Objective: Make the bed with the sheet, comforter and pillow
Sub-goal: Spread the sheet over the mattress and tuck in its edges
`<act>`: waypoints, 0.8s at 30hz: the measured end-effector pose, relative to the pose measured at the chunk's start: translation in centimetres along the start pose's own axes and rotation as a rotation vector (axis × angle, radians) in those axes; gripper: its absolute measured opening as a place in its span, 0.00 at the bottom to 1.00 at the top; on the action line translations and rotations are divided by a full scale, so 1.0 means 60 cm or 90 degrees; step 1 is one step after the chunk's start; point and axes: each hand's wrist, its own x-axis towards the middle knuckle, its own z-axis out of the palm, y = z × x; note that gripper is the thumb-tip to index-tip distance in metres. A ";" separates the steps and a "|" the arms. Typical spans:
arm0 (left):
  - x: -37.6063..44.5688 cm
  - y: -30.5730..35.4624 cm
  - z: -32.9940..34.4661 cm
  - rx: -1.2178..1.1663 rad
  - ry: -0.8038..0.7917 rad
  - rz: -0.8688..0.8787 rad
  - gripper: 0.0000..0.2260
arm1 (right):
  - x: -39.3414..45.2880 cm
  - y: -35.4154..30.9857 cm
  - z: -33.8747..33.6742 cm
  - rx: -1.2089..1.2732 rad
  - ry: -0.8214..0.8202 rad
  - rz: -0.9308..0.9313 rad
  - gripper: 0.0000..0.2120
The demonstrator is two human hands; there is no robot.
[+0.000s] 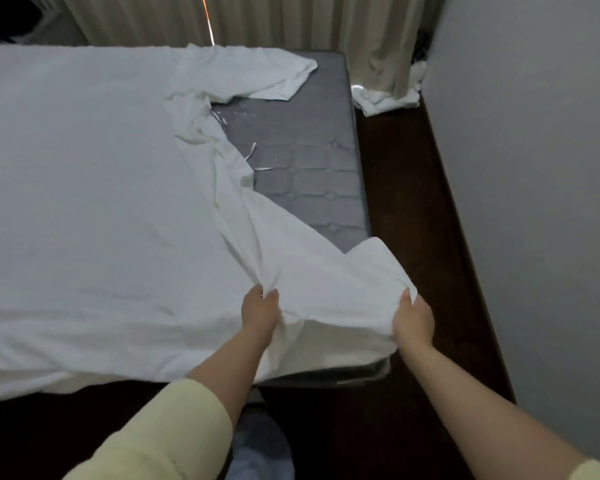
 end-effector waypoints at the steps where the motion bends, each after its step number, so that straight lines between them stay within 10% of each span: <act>1: -0.022 0.017 0.007 -0.005 -0.020 0.036 0.05 | -0.009 0.024 -0.034 -0.053 0.016 0.029 0.22; 7: -0.150 0.017 0.031 0.260 -0.298 0.103 0.06 | -0.083 0.177 -0.128 -0.537 -0.305 0.172 0.19; 10: -0.194 -0.034 0.031 0.419 -0.479 -0.007 0.29 | -0.091 0.181 -0.147 -0.573 -0.285 0.145 0.20; 24: -0.234 -0.261 -0.483 0.192 -0.013 -0.115 0.11 | -0.418 -0.059 0.267 -0.619 -0.509 -0.333 0.20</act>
